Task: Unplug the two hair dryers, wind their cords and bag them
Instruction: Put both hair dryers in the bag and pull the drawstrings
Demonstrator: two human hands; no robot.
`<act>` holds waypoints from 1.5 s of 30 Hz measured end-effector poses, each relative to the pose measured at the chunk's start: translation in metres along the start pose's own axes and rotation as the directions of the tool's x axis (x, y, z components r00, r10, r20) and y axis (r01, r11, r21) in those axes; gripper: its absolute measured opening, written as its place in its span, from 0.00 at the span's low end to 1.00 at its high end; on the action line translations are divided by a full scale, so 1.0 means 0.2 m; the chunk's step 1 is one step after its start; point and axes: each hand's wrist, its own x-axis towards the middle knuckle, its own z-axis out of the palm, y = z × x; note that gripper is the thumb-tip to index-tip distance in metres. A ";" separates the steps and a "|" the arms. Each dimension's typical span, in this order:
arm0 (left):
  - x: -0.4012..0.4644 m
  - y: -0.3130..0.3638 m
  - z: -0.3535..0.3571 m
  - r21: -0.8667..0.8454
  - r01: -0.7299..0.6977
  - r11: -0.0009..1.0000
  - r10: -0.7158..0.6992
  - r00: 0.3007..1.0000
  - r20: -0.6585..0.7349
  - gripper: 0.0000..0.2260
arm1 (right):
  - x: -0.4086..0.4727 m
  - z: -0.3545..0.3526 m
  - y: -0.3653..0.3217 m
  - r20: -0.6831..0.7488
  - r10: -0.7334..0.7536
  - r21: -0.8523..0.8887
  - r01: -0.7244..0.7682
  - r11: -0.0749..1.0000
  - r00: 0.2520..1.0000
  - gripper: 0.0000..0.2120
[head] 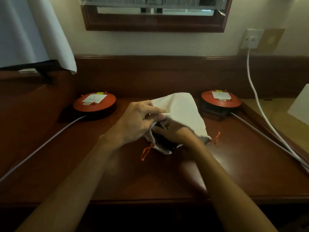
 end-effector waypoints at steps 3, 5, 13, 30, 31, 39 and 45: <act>-0.02 -0.04 -0.02 -0.034 0.048 0.998 -0.048 0.999 -0.016 0.15 | -0.09 -0.13 0.20 0.083 -0.094 0.044 0.091 0.995 0.992 0.40; -0.04 -0.06 -0.02 -0.081 0.071 0.994 -0.073 0.997 -0.032 0.16 | -0.13 -0.13 0.31 0.114 -0.145 0.025 0.143 0.989 0.983 0.46; -0.02 -0.07 0.00 -0.090 0.065 0.994 -0.074 0.993 -0.095 0.12 | -0.25 0.00 0.40 -0.227 -0.264 -0.203 0.220 0.954 0.937 0.26; -0.25 -0.03 0.52 0.449 0.058 0.892 -0.068 0.998 0.005 0.30 | -0.31 -0.07 0.48 -0.514 -0.333 -0.501 0.038 0.864 0.791 0.23; -0.24 -0.04 0.56 0.437 0.062 0.897 -0.048 0.998 -0.041 0.26 | -0.29 -0.09 0.50 -0.465 -0.283 -0.571 -0.040 0.820 0.839 0.27; -0.24 -0.19 0.47 0.432 0.137 0.891 -0.109 0.990 -0.089 0.24 | -0.30 -0.13 0.67 -0.487 -0.216 -0.267 0.092 0.959 0.847 0.08; -0.29 -0.26 0.33 0.352 0.294 0.888 -0.267 0.956 -0.125 0.35 | -0.36 -0.17 0.71 -0.465 -0.208 -0.194 0.130 0.972 0.861 0.08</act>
